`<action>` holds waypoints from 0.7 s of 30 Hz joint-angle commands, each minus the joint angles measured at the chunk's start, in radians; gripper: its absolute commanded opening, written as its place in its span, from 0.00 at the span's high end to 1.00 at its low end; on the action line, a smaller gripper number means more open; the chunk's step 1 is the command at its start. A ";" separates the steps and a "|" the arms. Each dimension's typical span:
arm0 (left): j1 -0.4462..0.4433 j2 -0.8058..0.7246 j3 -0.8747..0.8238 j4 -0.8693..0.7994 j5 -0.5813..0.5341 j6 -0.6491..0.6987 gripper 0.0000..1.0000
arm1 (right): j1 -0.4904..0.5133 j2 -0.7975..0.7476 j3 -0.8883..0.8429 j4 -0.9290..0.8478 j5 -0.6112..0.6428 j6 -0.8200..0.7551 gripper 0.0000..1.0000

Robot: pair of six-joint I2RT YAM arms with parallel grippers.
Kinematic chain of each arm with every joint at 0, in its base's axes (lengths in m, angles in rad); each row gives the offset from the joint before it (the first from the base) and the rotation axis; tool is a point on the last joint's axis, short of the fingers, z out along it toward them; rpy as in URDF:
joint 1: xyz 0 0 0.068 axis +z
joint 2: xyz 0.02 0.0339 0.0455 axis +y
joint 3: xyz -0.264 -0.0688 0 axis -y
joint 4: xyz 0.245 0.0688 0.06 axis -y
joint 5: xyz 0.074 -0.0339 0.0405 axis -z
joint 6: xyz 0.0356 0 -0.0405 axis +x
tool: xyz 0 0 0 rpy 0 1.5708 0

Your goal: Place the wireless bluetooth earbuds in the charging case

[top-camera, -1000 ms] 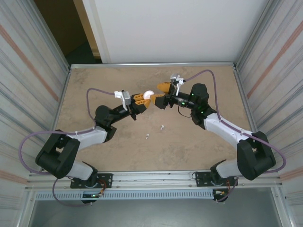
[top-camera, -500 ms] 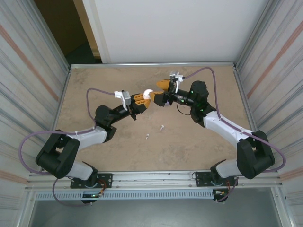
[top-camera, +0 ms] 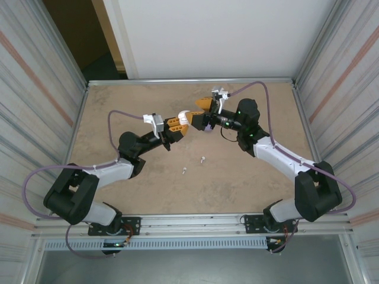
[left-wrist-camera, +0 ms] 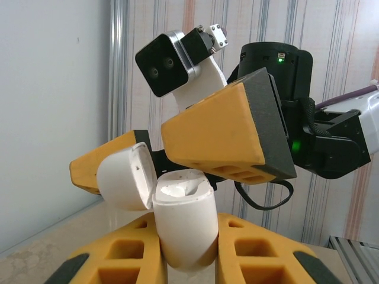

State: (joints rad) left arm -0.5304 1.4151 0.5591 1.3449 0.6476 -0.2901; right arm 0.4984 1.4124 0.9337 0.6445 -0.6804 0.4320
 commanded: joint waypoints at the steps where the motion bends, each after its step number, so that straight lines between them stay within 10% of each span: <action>1: -0.005 -0.035 0.008 0.007 0.003 0.033 1.00 | 0.004 -0.025 0.030 0.007 -0.016 -0.014 0.05; 21: 0.010 -0.256 -0.081 -0.202 -0.132 0.158 1.00 | 0.022 -0.285 -0.040 -0.371 0.171 -0.072 0.06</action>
State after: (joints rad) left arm -0.5293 1.2343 0.4984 1.2022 0.5591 -0.2016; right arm 0.5060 1.1709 0.8932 0.3859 -0.5640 0.3801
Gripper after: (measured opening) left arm 0.200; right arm 0.943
